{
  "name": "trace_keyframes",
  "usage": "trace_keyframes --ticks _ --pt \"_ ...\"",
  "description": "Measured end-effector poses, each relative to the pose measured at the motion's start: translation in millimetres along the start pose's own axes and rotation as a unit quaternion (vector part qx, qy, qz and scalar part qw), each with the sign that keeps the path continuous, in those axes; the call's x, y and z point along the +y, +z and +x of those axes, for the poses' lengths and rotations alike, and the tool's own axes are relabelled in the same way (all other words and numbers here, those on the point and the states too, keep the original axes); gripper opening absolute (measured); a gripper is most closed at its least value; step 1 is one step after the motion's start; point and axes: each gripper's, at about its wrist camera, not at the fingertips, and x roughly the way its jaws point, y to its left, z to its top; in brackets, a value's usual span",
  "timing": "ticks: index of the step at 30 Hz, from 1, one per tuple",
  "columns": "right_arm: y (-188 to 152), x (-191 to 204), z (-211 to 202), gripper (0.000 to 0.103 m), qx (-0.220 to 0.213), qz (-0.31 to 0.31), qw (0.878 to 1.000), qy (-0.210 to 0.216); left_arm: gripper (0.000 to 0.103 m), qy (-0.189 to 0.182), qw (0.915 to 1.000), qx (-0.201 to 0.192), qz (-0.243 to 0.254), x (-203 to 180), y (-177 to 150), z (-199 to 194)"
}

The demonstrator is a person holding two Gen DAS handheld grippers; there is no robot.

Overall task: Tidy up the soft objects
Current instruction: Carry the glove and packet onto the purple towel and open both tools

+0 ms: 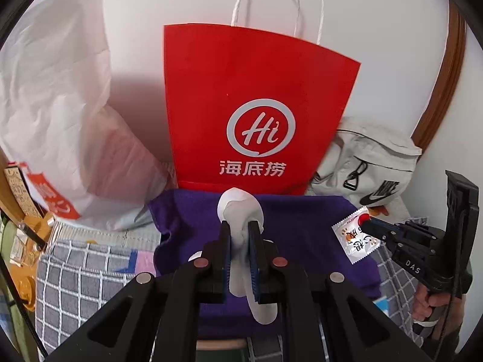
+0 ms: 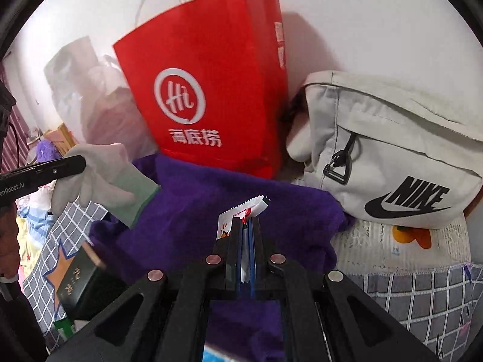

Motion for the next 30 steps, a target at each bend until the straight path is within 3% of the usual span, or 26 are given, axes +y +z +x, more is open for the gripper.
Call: trace_keyframes --ticks 9,24,28,30 --pt "1 -21 44 0.004 0.044 0.008 0.999 -0.019 0.011 0.002 0.999 0.044 -0.007 10 5 58" --pt "-9 -40 80 0.007 0.089 0.015 0.995 -0.041 0.013 0.066 0.9909 0.115 0.021 13 -12 110" --pt "-10 -46 88 0.011 0.098 0.026 0.994 -0.038 0.017 0.07 0.9889 0.13 0.019 12 -15 116" --pt "-12 -47 87 0.013 0.101 0.027 0.994 -0.033 0.024 0.067 0.9883 0.136 0.018 10 -17 117"
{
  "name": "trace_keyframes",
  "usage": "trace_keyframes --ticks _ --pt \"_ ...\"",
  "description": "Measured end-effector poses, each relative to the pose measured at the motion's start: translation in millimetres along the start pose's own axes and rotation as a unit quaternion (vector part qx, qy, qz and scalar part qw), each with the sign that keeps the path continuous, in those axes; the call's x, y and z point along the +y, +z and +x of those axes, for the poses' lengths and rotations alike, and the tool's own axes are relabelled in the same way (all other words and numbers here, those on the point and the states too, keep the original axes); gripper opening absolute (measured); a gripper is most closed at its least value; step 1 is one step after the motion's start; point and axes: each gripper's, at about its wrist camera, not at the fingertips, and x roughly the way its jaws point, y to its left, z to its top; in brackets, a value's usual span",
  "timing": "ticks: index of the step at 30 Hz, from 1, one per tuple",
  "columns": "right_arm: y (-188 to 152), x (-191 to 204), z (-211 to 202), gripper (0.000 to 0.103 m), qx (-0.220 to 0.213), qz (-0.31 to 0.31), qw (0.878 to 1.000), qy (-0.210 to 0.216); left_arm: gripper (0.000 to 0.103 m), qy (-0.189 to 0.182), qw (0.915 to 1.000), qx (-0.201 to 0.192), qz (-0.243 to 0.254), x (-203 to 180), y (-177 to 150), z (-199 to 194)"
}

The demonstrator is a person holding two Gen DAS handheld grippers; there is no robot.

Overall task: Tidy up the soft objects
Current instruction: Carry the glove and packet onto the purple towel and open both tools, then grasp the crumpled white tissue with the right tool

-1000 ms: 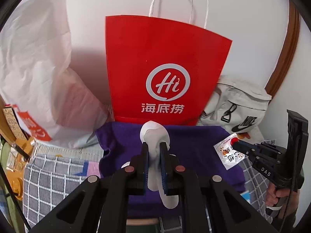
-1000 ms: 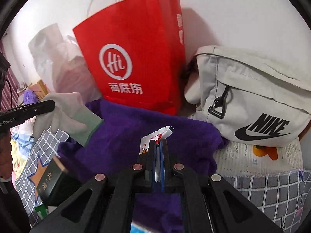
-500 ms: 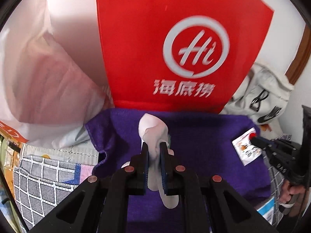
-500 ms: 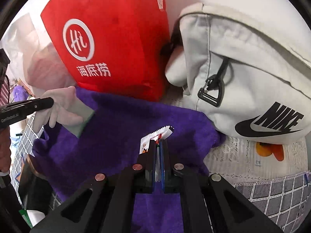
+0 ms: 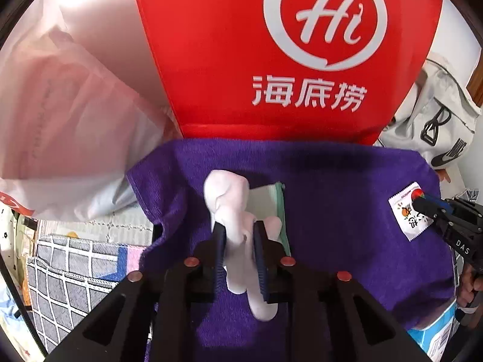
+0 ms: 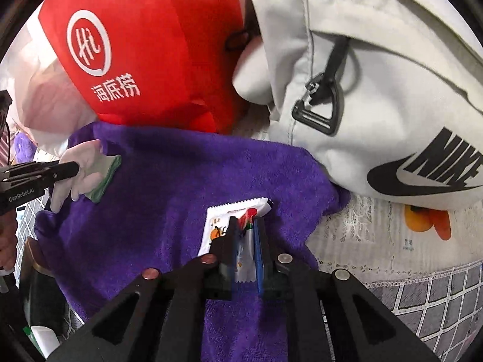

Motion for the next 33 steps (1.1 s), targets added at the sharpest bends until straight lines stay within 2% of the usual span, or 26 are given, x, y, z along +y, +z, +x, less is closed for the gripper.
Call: trace_keyframes --ticks 1,3,5,6,7,9,15,24,33 --pt "0 0 1 0.014 0.001 -0.004 1.0 0.0 0.028 -0.004 1.0 0.003 -0.001 -1 0 1" --pt "-2 0 0 0.018 0.0 -0.013 1.0 -0.003 0.045 -0.014 0.9998 0.014 -0.001 -3 -1 3" --pt "-3 3 -3 0.033 0.0 -0.017 1.0 0.003 0.048 -0.029 0.9994 0.018 0.0 -6 -2 2" --pt "-2 5 -4 0.038 -0.001 -0.017 1.0 0.007 0.052 -0.035 0.9992 0.021 0.001 -7 -3 0" --pt "0 9 -5 0.046 -0.002 -0.019 1.0 0.01 0.056 -0.044 0.9987 0.026 0.0 -8 -4 -2" --pt "-1 14 -10 0.053 -0.006 -0.024 1.0 0.007 0.068 -0.057 0.9978 0.033 0.001 -10 -6 -4" --pt "-8 22 -31 0.075 -0.016 -0.035 0.999 -0.017 0.074 -0.068 0.997 0.037 -0.001 -16 -22 -28" --pt "-25 34 -83 0.078 -0.04 -0.025 0.998 -0.032 0.074 -0.069 0.9974 0.018 0.0 -11 -38 -72" --pt "-67 55 -145 0.078 -0.072 -0.009 0.997 -0.004 0.074 -0.058 0.9978 -0.027 -0.02 -5 -79 -127"
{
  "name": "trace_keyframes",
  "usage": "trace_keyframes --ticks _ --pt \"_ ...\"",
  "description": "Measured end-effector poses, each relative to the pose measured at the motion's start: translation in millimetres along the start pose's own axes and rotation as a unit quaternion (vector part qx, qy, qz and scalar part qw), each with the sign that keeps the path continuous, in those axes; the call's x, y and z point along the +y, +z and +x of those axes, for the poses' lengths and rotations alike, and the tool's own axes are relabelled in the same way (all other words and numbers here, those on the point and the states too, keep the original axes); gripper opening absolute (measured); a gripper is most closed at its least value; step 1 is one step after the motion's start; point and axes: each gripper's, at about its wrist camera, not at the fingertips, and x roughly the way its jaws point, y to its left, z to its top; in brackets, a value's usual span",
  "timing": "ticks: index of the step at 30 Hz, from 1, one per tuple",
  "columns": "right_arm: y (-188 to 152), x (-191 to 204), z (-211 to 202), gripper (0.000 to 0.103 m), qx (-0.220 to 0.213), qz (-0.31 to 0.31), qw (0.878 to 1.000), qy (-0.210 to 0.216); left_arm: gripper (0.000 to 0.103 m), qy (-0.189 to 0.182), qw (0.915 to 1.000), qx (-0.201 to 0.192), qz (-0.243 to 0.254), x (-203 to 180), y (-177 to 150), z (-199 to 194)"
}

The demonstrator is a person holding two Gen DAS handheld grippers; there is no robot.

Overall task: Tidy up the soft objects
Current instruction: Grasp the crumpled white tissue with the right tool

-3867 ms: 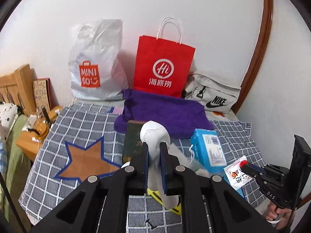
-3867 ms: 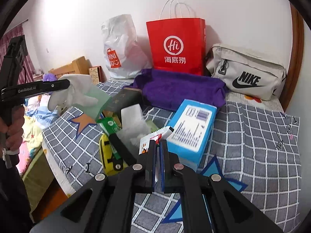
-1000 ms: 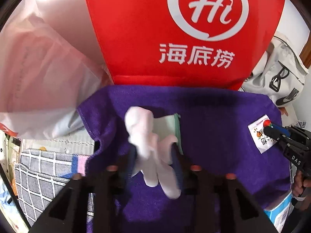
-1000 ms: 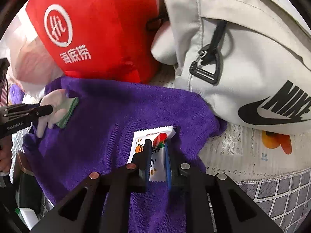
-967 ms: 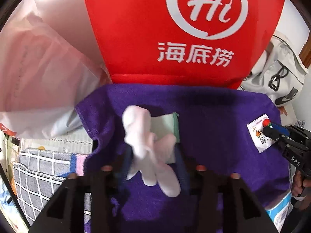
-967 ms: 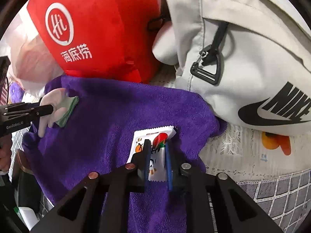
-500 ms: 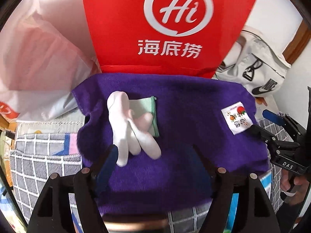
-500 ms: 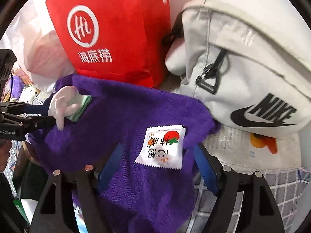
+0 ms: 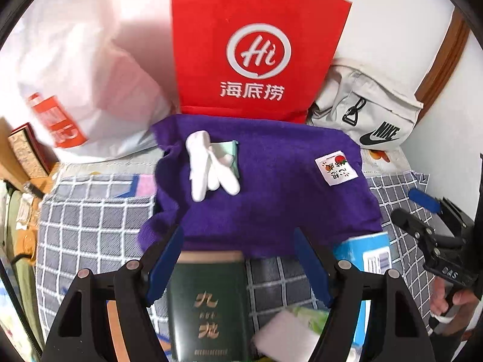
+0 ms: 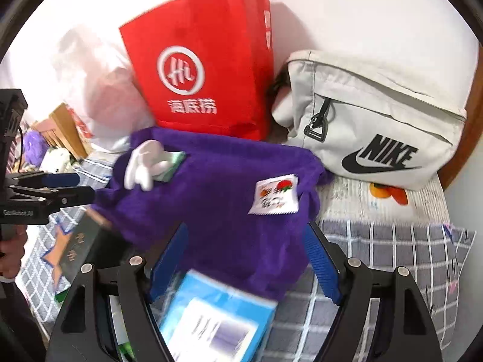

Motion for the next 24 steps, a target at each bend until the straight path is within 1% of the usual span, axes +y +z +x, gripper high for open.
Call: trace_keyframes --ticks 4,7,11,13,15,16,17,18,20,22,24 --pt "-15 19 -20 0.078 -0.002 -0.006 1.0 0.015 0.074 0.004 0.9997 -0.018 -0.015 8 -21 -22" --pt "-29 34 -33 0.078 -0.002 -0.012 1.0 0.024 0.074 0.006 0.9988 -0.035 -0.035 19 -37 -38" --pt "-52 52 -48 0.078 -0.003 -0.024 0.999 0.04 0.074 0.016 0.9977 -0.043 -0.05 30 -60 -52" --pt "-68 63 -51 0.078 0.008 -0.038 0.998 0.045 0.074 0.019 0.9973 -0.044 -0.056 34 -71 -56" --pt "-84 72 -50 0.077 0.022 -0.048 0.998 0.039 0.074 0.01 0.9968 -0.044 -0.067 38 -83 -58" --pt "-94 76 -50 0.075 0.029 -0.052 0.998 0.037 0.074 0.005 0.9965 -0.043 -0.071 39 -89 -58" --pt "-101 78 -50 0.069 0.033 -0.053 0.997 0.04 0.074 0.003 0.9964 -0.042 -0.073 39 -93 -59" --pt "-111 82 -50 0.065 0.041 -0.055 0.996 0.048 0.074 0.001 0.9963 -0.042 -0.075 39 -98 -59" --pt "-125 89 -51 0.052 0.051 -0.064 0.995 0.051 0.074 -0.002 0.9964 -0.042 -0.074 39 -108 -61" --pt "-136 96 -54 0.049 0.051 -0.076 0.995 0.043 0.074 -0.004 0.9961 -0.044 -0.077 39 -116 -63" --pt "-146 104 -55 0.049 0.05 -0.089 0.994 0.042 0.074 -0.005 0.996 -0.048 -0.075 38 -125 -64"
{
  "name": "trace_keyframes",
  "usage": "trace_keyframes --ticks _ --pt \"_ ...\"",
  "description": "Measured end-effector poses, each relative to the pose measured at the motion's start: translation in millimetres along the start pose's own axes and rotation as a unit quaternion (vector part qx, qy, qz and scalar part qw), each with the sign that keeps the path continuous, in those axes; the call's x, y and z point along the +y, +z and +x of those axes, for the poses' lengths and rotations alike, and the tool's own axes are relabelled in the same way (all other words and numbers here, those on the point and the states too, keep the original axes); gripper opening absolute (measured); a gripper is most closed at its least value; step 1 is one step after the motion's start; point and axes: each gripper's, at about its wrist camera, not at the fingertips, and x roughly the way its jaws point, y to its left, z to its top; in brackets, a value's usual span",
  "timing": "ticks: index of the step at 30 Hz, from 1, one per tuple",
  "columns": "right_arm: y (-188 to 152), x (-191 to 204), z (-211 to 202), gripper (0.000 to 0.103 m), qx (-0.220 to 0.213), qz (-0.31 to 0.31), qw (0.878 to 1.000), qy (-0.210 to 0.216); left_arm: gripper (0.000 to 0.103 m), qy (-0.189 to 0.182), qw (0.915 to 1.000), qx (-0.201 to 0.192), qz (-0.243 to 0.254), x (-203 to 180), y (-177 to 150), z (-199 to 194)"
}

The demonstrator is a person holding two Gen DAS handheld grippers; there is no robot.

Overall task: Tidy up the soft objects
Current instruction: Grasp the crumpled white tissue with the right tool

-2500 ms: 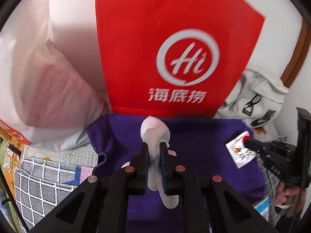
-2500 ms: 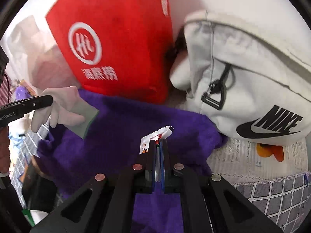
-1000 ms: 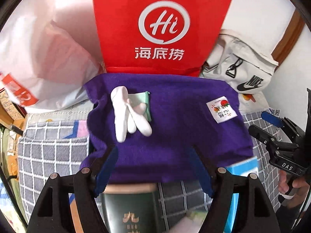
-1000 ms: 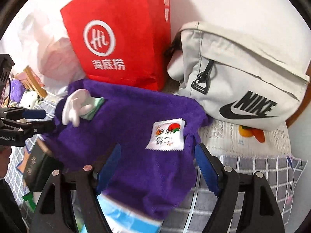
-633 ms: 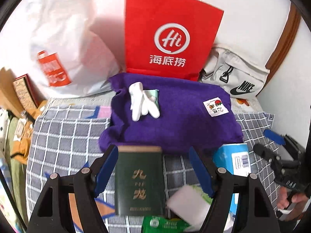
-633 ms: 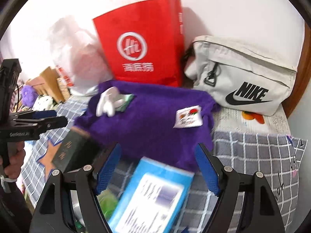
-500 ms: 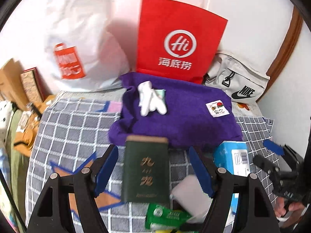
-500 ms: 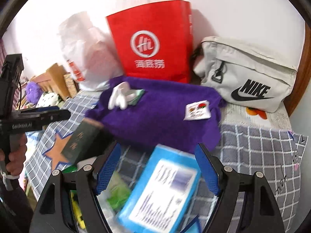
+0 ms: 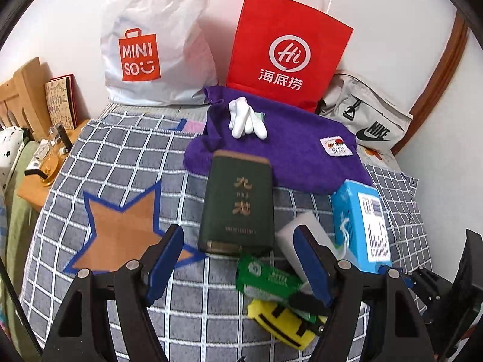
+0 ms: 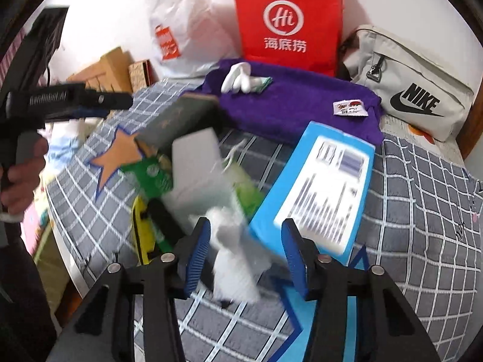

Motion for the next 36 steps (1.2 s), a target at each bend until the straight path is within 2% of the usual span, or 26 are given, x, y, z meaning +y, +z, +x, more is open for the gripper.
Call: trace_keyframes --ticks 3,6,8,9,19,21,23,28,31,33,36 --pt "-7 6 6 0.046 0.001 -0.004 1.0 -0.001 0.074 -0.003 1.0 0.007 0.002 2 -14 1" --pt "-9 8 18 0.039 -0.001 -0.004 1.0 -0.011 0.074 -0.002 0.9999 0.016 0.001 7 -27 3" --pt "-9 10 17 0.014 -0.012 -0.01 1.0 -0.021 0.074 0.003 0.9998 0.021 -0.001 11 -33 4" --pt "-10 10 18 0.012 -0.009 -0.007 1.0 -0.009 0.074 0.005 0.9997 0.024 -0.004 13 -36 5" --pt "-32 5 -20 0.012 -0.061 0.01 0.998 0.012 0.074 -0.014 0.9983 0.035 -0.045 18 -55 24" --pt "-37 0 -27 0.012 -0.069 0.014 0.997 0.007 0.074 -0.031 0.9971 0.038 -0.058 18 -56 32" --pt "-44 -7 -33 0.012 -0.069 0.018 0.997 0.007 0.073 -0.046 0.996 0.035 -0.068 16 -56 38" --pt "-67 -30 -32 0.012 -0.045 0.036 0.998 -0.013 0.07 -0.054 0.9954 0.024 -0.075 9 -51 51" --pt "-80 -42 -22 0.012 -0.023 0.052 0.998 -0.017 0.051 -0.065 0.9942 0.034 -0.079 6 -50 63" --pt "-84 -47 -15 0.012 -0.013 0.061 0.998 -0.014 0.029 -0.074 0.9931 0.035 -0.084 8 -51 67" --pt "-90 -49 -5 0.012 -0.003 0.065 0.998 -0.01 0.021 -0.084 0.9929 0.027 -0.08 7 -53 63"
